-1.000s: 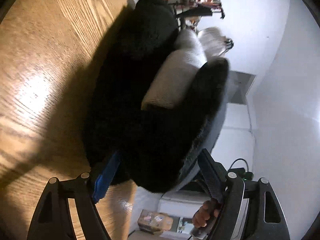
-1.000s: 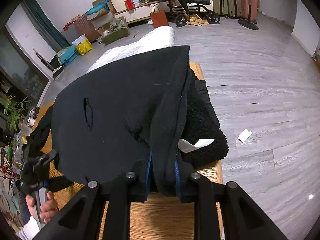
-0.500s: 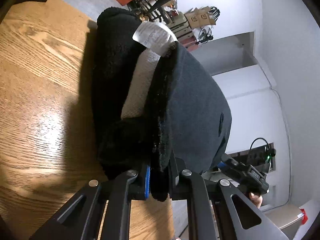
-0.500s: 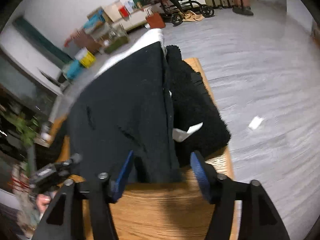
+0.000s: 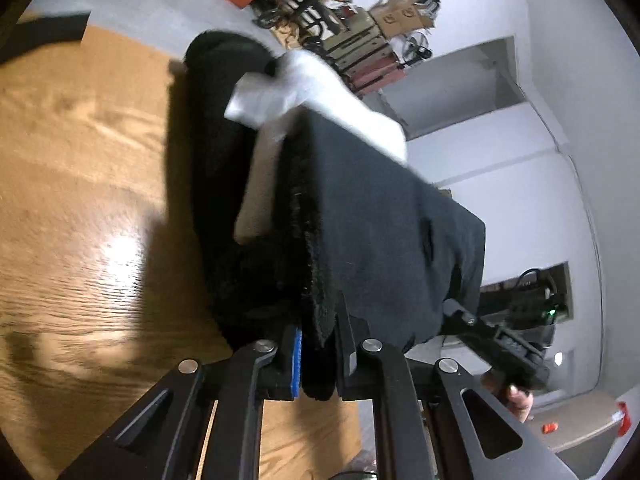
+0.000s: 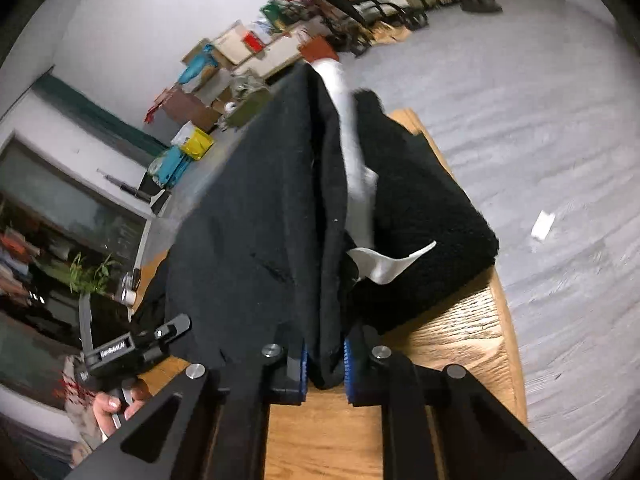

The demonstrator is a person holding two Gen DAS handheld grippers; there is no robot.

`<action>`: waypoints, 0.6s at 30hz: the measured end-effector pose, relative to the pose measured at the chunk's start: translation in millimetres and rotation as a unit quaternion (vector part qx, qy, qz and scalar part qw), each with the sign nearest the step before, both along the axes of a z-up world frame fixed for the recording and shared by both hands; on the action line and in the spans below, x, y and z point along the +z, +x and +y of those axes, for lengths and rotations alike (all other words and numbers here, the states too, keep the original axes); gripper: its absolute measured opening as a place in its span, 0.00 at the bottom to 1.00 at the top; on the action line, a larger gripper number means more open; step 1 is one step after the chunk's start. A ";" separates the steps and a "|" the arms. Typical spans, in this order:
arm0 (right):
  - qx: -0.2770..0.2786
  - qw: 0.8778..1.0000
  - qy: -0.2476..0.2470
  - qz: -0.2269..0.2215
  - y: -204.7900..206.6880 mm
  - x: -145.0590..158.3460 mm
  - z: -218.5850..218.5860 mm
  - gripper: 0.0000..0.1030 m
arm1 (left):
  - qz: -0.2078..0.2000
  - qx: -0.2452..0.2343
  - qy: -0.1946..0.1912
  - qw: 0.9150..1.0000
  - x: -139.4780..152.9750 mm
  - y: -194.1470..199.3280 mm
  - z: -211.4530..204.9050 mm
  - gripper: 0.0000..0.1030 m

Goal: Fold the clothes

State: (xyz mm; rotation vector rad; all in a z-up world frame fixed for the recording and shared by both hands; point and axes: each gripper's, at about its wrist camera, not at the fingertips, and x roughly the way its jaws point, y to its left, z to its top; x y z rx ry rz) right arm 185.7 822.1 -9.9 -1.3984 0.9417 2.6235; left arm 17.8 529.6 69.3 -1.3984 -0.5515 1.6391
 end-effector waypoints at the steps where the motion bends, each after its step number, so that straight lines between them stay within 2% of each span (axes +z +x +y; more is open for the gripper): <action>1: 0.006 1.000 0.004 0.009 2.6 12.5 -4.0 0.13 | 0.006 -0.004 0.002 1.000 7.6 0.6 -4.3 0.11; 4: 0.020 0.999 0.016 0.033 10.1 45.6 -15.7 0.13 | 0.019 -0.013 0.015 1.000 38.7 3.1 -10.4 0.11; 8: 0.024 0.998 0.021 0.052 11.6 74.5 -23.8 0.12 | 0.037 -0.017 0.018 0.999 73.9 -13.1 3.5 0.11; 13: 0.019 0.997 0.031 0.069 -14.7 103.3 -18.7 0.12 | 0.055 -0.005 0.008 0.998 103.1 -51.5 27.0 0.11; 16: 0.015 0.995 0.048 0.087 -39.5 117.8 -7.3 0.12 | 0.087 0.005 0.011 0.996 111.3 -75.8 53.2 0.11; 18: 0.015 0.992 0.066 0.102 -56.4 118.5 6.3 0.12 | 0.106 0.011 0.011 0.994 101.9 -87.8 65.9 0.11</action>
